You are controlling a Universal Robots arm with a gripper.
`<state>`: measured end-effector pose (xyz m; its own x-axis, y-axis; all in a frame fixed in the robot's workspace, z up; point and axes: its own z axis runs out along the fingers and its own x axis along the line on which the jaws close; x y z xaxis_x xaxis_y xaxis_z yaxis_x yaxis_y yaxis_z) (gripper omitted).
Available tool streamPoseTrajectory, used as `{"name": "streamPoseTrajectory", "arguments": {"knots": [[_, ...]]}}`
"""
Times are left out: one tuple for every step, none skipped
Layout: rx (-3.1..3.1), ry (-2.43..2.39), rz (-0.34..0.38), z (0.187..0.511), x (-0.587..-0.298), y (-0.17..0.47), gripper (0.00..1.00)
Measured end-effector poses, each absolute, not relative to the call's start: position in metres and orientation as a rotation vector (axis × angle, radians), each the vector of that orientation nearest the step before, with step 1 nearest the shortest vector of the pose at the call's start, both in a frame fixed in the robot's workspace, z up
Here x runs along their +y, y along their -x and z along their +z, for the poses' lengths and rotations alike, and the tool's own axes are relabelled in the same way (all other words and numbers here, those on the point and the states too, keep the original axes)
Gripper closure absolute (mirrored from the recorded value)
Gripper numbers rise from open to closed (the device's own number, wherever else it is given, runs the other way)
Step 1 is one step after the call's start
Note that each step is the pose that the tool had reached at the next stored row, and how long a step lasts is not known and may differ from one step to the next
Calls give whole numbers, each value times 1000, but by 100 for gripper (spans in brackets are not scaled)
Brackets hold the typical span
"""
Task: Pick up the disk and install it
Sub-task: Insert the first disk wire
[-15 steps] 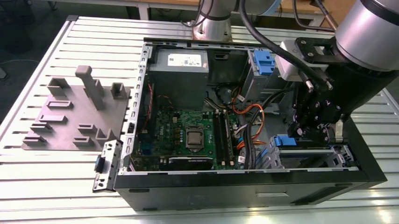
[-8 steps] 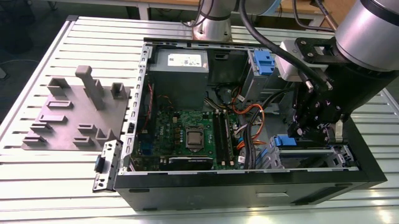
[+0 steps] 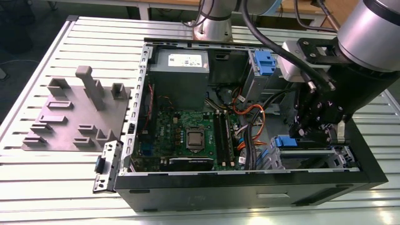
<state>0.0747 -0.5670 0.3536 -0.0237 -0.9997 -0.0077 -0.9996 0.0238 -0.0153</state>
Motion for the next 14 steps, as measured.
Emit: {"name": "streamPoseTrajectory", "arguments": {"knots": [[2237,2184,-8,354,-567,-78,89],[2237,2185,-7,354,-567,-82,89],[2238,2185,-5,353,-567,-86,89],[2239,2186,-4,353,-567,-89,89],[2239,2186,-3,353,-567,-92,89],[2240,2187,-2,353,-567,-95,89],[2240,2187,-1,352,-567,-98,89],[2240,2187,0,352,-567,-99,89],[2240,2187,0,352,-567,-100,89],[2240,2187,0,352,-567,-100,89],[2240,2187,0,352,-567,-100,89],[2240,2187,0,352,-567,-100,89],[2240,2187,0,352,-567,-100,89],[2240,2187,0,352,-567,-100,89]]}}
